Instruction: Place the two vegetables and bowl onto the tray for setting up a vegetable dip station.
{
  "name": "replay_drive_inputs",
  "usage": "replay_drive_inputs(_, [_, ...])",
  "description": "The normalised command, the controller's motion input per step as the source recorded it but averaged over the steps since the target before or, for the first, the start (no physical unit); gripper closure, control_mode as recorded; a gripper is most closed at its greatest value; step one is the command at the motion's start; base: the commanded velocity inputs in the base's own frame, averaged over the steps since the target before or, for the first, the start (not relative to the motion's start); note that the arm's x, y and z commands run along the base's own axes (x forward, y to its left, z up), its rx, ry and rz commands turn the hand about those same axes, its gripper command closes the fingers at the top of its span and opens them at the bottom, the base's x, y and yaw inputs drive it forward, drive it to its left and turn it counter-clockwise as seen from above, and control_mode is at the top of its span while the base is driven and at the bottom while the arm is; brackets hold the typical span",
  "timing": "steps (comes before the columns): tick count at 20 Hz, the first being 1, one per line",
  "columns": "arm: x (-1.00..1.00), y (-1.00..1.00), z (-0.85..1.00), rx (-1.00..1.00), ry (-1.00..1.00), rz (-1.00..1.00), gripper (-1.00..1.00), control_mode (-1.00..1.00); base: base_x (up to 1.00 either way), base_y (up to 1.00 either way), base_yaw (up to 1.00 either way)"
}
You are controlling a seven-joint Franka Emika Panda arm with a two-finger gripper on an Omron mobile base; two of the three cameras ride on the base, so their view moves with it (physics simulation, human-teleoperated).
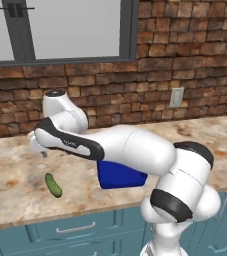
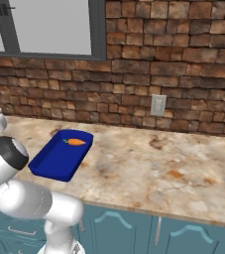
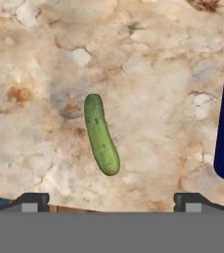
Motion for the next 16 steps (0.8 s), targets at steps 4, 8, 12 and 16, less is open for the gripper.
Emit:
replay_drive_inputs(4, [0.09, 0.16, -0.31, 0.0, 0.04, 0.0, -1.0, -1.0, 0.0, 0.0, 0.0])
replay_drive_inputs(8, [0.08, 0.12, -0.41, 0.0, 0.02, 0.0, -1.0, -1.0, 0.0, 0.0, 0.0])
replay_drive_inputs(12, [0.06, 0.02, -0.47, 0.0, 0.0, 0.0, -1.0, -1.0, 0.0, 0.0, 0.0])
replay_drive_inputs(16, [0.08, 0.0, -0.45, 0.0, 0.0, 0.0, -1.0, -1.0, 0.0, 0.0, 0.0])
